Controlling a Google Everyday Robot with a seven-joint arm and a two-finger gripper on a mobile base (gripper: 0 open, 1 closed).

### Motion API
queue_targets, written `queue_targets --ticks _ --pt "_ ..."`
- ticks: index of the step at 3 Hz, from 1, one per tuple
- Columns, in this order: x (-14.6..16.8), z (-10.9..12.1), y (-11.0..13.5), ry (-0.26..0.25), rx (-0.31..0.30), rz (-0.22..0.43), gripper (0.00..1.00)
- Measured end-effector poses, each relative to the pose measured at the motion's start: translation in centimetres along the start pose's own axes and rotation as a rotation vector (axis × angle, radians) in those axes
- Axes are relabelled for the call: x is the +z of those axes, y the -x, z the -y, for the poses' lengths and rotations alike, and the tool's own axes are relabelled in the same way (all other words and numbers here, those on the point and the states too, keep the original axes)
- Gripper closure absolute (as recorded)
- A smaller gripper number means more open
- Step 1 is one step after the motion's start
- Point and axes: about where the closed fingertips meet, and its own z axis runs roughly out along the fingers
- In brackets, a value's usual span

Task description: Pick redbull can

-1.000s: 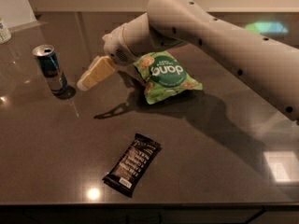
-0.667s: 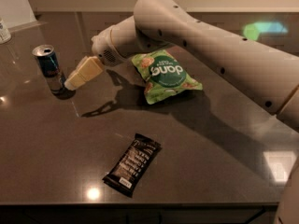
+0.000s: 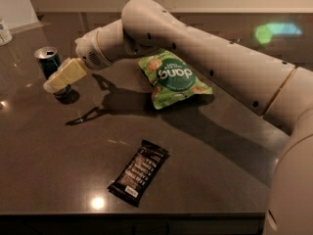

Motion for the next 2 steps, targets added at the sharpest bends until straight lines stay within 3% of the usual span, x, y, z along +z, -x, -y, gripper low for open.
queue_targets --ticks 1,2 --pt "1.9 -0.5 0.8 0.022 0.003 0.029 0.0" --pt "3.2 -0.6 1.5 0.037 0.003 0.046 0.17"
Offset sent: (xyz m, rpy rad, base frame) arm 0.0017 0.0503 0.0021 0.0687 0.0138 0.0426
